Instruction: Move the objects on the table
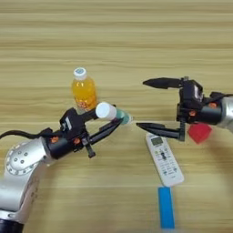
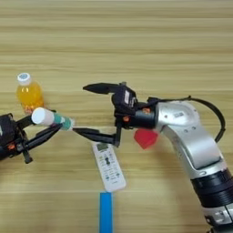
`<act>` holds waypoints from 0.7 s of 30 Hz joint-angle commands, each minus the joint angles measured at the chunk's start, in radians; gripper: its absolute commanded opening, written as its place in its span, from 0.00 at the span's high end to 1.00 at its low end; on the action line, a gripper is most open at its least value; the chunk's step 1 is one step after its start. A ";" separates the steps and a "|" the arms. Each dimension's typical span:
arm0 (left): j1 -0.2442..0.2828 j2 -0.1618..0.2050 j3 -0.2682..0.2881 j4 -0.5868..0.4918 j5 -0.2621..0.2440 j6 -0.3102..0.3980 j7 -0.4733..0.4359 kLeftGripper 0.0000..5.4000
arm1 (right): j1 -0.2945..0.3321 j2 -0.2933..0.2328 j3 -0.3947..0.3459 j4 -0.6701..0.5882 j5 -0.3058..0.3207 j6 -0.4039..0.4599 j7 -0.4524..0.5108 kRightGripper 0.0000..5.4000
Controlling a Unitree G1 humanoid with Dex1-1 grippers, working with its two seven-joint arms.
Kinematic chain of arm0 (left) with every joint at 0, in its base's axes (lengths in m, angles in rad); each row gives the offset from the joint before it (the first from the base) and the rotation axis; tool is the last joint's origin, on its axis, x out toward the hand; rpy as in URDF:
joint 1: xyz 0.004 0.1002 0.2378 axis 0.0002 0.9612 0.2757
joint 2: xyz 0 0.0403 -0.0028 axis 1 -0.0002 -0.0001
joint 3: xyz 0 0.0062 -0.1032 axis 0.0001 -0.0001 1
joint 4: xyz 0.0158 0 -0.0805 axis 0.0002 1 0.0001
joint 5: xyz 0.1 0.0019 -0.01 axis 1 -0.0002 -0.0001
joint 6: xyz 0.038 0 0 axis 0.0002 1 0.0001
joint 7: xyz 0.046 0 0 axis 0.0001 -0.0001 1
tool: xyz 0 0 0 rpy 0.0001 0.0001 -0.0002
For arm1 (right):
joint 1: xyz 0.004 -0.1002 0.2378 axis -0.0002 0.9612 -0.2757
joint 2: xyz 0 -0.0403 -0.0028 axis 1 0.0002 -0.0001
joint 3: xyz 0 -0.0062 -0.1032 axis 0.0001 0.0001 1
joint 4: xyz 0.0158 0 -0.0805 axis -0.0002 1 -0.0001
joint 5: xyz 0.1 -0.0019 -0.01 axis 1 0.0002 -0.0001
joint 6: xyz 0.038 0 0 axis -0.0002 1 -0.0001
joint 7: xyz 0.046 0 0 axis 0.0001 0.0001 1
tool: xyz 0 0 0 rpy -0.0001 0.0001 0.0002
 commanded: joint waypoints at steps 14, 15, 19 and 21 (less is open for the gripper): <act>-0.011 0.054 -0.095 0.191 0.204 -0.133 0.033 0.70 | -0.005 -0.013 -0.037 -0.033 0.024 0.013 -0.018 0.00; -0.011 0.054 -0.100 0.198 0.211 -0.138 0.034 0.70 | -0.006 -0.013 -0.037 -0.033 0.024 0.012 -0.018 0.00; -0.012 0.064 -0.119 0.223 0.259 -0.160 0.052 0.70 | -0.005 -0.015 -0.040 -0.034 0.024 0.012 -0.018 0.00; -0.013 0.068 -0.127 0.230 0.267 -0.159 0.054 0.70 | -0.005 -0.016 -0.041 -0.034 0.024 0.012 -0.017 0.00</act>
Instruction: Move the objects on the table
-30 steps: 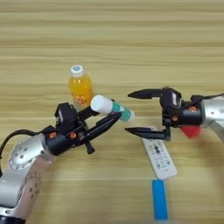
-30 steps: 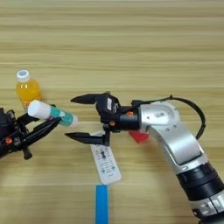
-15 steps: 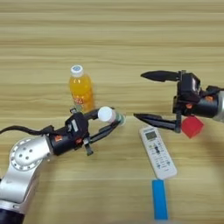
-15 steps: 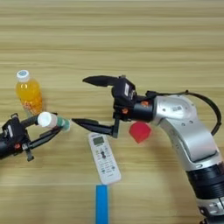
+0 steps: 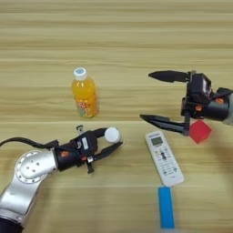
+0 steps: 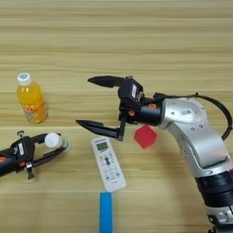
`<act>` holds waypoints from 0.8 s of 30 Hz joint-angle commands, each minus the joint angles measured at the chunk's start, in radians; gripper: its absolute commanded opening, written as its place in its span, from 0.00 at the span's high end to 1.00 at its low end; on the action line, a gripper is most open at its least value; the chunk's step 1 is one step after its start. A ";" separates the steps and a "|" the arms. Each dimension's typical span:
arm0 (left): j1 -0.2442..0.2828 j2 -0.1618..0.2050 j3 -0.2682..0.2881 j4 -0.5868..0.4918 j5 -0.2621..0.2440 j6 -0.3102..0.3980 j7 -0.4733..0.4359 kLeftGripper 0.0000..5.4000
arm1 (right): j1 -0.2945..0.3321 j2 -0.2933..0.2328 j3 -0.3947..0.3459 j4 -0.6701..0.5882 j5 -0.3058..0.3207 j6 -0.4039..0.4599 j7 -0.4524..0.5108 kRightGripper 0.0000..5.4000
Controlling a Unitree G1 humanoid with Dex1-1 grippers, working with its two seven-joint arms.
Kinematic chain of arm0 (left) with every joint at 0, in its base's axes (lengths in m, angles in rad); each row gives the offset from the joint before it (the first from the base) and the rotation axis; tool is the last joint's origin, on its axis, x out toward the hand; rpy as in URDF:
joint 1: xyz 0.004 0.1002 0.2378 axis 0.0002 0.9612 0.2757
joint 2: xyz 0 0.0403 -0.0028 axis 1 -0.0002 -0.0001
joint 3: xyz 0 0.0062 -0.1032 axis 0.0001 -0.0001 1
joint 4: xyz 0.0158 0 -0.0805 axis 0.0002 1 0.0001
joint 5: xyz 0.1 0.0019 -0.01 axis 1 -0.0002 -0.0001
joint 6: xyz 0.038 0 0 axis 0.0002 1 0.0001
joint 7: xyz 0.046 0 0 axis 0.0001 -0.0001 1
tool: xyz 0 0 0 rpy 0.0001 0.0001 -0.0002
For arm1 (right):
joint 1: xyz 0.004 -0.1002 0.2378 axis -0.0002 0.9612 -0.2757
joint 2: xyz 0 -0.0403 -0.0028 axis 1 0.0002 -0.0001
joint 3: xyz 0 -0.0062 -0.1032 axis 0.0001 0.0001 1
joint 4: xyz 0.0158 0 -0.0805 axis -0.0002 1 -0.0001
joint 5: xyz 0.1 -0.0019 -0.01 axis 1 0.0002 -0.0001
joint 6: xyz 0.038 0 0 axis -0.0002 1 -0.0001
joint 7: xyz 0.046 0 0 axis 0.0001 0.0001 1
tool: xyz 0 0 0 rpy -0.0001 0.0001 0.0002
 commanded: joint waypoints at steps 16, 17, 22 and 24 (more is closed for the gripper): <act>-0.013 0.055 -0.062 0.035 0.062 0.006 0.026 0.62 | -0.008 -0.015 -0.008 -0.009 0.002 0.004 0.003 0.00; -0.013 0.056 -0.062 0.035 0.061 0.005 0.028 0.60 | -0.008 -0.015 -0.007 -0.008 0.001 0.003 0.003 0.00; -0.015 0.053 -0.058 0.031 0.052 0.008 0.032 0.51 | -0.008 -0.015 -0.006 -0.007 -0.001 0.002 0.002 0.00; -0.015 0.053 -0.058 0.031 0.053 0.008 0.034 0.48 | -0.008 -0.015 -0.006 -0.006 -0.001 0.001 0.003 0.00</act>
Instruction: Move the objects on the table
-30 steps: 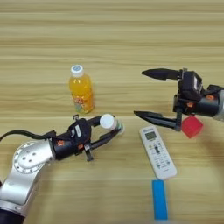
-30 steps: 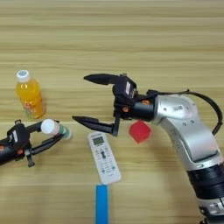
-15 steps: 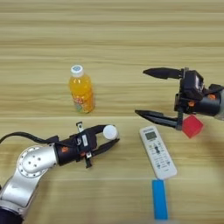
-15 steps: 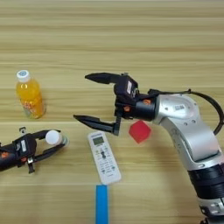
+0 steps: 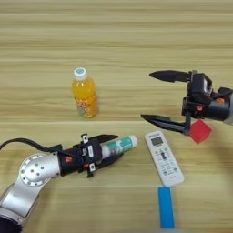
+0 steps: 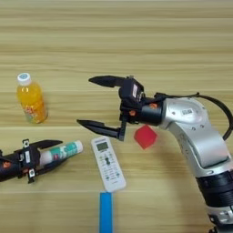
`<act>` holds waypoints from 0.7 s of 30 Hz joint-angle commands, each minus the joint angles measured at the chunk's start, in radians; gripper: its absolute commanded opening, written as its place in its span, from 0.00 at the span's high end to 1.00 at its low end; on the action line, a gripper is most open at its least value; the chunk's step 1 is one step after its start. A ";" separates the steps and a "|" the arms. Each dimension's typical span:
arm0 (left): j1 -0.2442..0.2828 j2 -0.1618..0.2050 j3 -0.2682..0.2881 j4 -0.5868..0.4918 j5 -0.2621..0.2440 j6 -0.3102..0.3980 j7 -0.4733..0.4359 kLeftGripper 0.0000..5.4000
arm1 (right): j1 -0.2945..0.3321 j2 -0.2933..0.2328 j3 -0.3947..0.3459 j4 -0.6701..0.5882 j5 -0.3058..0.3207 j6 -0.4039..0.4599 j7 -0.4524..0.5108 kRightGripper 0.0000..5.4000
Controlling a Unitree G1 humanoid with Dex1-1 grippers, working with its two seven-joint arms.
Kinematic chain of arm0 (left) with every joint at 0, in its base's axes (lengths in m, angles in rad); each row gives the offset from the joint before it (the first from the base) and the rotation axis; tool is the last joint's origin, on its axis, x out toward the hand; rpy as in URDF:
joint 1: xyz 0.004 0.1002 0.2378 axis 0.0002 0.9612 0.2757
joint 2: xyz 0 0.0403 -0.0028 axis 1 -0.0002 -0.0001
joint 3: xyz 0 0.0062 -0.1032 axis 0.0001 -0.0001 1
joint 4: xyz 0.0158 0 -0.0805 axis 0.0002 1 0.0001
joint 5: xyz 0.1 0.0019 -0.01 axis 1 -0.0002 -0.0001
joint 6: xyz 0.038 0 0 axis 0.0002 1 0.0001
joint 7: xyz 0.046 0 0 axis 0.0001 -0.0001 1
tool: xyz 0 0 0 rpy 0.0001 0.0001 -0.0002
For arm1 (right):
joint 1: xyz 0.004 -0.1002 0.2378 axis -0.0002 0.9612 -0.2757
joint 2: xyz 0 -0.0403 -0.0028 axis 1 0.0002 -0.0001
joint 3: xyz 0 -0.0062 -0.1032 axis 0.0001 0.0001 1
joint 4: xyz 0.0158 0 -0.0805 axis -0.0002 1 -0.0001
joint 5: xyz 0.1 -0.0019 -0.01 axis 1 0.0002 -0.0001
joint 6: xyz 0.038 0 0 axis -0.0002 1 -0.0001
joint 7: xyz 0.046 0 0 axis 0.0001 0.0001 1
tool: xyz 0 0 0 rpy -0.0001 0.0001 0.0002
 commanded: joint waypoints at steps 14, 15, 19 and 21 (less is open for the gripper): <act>-0.002 0.009 0.001 -0.005 0.003 0.005 0.015 0.27 | -0.003 -0.007 -0.003 -0.007 -0.003 -0.002 0.002 0.00; -0.002 0.009 0.001 -0.004 0.003 0.003 0.016 0.25 | -0.002 -0.008 -0.003 -0.007 -0.003 -0.002 0.002 0.00; -0.003 0.008 0.001 -0.003 0.003 0.000 0.020 0.19 | 0.000 -0.008 -0.002 -0.006 -0.005 -0.004 0.001 0.00; -0.004 0.008 0.002 -0.003 0.003 -0.001 0.021 0.15 | 0.000 -0.008 -0.002 -0.005 -0.006 -0.005 0.001 0.00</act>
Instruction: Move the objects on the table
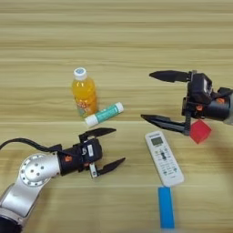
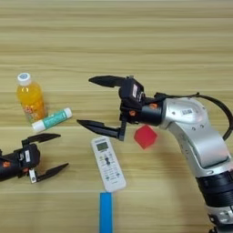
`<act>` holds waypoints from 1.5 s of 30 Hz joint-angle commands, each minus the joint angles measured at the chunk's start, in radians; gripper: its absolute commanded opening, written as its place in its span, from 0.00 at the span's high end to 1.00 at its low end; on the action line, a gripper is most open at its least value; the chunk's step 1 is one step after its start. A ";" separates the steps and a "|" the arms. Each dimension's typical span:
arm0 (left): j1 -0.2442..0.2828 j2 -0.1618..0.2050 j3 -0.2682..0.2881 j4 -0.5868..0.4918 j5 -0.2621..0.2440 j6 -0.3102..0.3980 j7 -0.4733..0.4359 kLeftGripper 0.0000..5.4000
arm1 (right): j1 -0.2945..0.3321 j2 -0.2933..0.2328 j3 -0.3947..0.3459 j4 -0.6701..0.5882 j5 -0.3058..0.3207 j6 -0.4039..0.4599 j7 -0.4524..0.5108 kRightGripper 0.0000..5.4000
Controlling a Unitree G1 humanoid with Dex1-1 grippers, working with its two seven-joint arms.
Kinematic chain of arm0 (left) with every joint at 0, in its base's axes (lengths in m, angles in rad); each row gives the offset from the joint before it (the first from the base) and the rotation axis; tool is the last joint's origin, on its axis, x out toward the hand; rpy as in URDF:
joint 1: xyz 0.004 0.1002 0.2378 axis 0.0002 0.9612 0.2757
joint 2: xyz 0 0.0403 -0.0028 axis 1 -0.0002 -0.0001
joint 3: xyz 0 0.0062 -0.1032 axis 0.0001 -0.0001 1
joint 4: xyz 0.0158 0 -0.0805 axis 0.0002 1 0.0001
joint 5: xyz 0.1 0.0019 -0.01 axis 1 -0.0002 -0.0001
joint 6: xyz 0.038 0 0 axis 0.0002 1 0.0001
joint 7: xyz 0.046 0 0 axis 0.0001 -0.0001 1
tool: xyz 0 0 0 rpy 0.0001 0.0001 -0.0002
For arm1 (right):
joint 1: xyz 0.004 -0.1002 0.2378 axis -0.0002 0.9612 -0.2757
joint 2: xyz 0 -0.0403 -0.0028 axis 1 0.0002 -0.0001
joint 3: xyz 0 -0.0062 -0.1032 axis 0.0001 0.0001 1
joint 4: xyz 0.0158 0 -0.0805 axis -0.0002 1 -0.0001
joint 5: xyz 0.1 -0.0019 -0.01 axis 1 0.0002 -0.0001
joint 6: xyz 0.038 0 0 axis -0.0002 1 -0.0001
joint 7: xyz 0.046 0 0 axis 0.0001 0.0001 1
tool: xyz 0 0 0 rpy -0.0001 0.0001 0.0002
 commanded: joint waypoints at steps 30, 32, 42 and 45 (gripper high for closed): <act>-0.025 -0.083 0.156 -0.315 -0.439 0.103 0.038 0.00 | 0.005 0.016 -0.030 0.017 0.002 -0.010 -0.043 0.00; -0.033 -0.097 0.179 -0.353 -0.479 0.117 0.056 0.00 | 0.007 0.019 -0.036 0.020 0.003 -0.011 -0.050 0.00; -0.053 -0.132 0.237 -0.425 -0.502 0.171 0.140 0.00 | 0.020 0.029 -0.054 0.023 0.007 -0.010 -0.075 0.00; -0.070 -0.169 0.265 -0.408 -0.500 0.165 0.196 0.00 | 0.024 0.042 -0.068 0.025 0.009 -0.012 -0.095 0.00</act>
